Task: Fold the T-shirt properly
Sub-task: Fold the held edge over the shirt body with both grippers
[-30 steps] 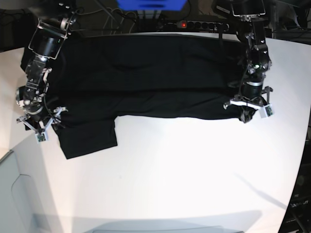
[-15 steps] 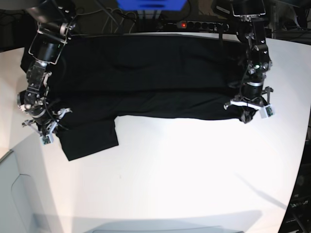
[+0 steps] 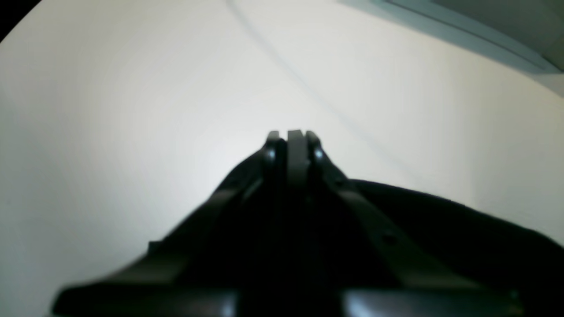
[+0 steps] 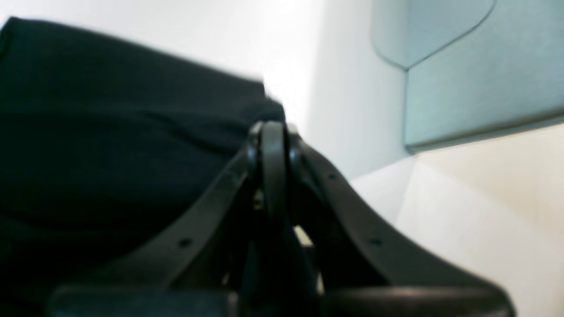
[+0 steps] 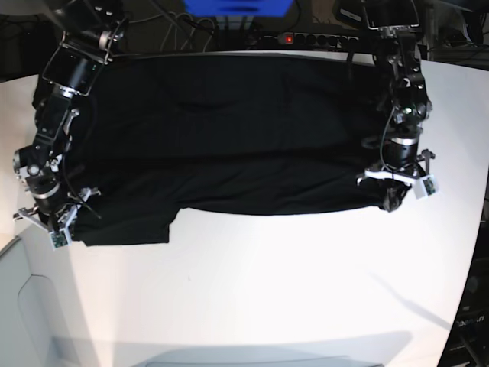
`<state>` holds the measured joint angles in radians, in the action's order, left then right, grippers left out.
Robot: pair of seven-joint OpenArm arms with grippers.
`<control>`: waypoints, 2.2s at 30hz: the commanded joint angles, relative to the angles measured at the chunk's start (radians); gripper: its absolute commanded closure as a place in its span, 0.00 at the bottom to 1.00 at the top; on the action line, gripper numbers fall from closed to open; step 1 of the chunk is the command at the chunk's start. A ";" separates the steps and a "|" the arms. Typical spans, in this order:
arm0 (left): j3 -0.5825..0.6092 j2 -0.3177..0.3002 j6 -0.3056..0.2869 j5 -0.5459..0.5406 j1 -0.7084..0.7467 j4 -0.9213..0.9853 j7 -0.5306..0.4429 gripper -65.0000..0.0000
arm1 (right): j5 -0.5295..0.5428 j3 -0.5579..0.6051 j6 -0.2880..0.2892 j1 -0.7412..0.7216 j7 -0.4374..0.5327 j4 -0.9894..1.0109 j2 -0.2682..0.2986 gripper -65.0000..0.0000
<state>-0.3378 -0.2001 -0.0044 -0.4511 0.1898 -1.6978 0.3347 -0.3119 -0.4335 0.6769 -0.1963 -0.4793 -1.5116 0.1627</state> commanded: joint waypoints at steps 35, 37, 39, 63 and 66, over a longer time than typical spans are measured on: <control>-0.082 -0.006 -0.001 -0.004 -0.057 -0.021 -0.033 1.00 | 0.279 -0.133 0.021 -0.145 0.041 0.032 -0.056 1.00; -0.082 -0.003 -0.001 -0.004 -0.057 -0.021 -0.033 1.00 | 0.279 -0.133 0.021 -0.154 0.041 0.032 -0.058 1.00; -0.082 -0.003 -0.001 -0.004 -0.057 -0.021 -0.033 1.00 | 0.279 -0.133 0.021 -0.168 0.037 0.032 -0.061 1.00; -0.082 0.017 -0.003 -0.005 0.092 -0.034 -0.036 1.00 | 0.285 -0.178 0.021 0.228 0.258 -0.065 -0.028 1.00; -0.082 0.018 -0.003 -0.005 0.124 -0.034 -0.036 1.00 | 0.285 -0.179 0.021 0.275 0.307 -0.062 -0.028 1.00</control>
<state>-0.4118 -0.1711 -0.0040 -0.4534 0.3206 -1.7103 0.3248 -0.0441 -0.6079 0.6842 0.0921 -0.2077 -1.5566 0.1184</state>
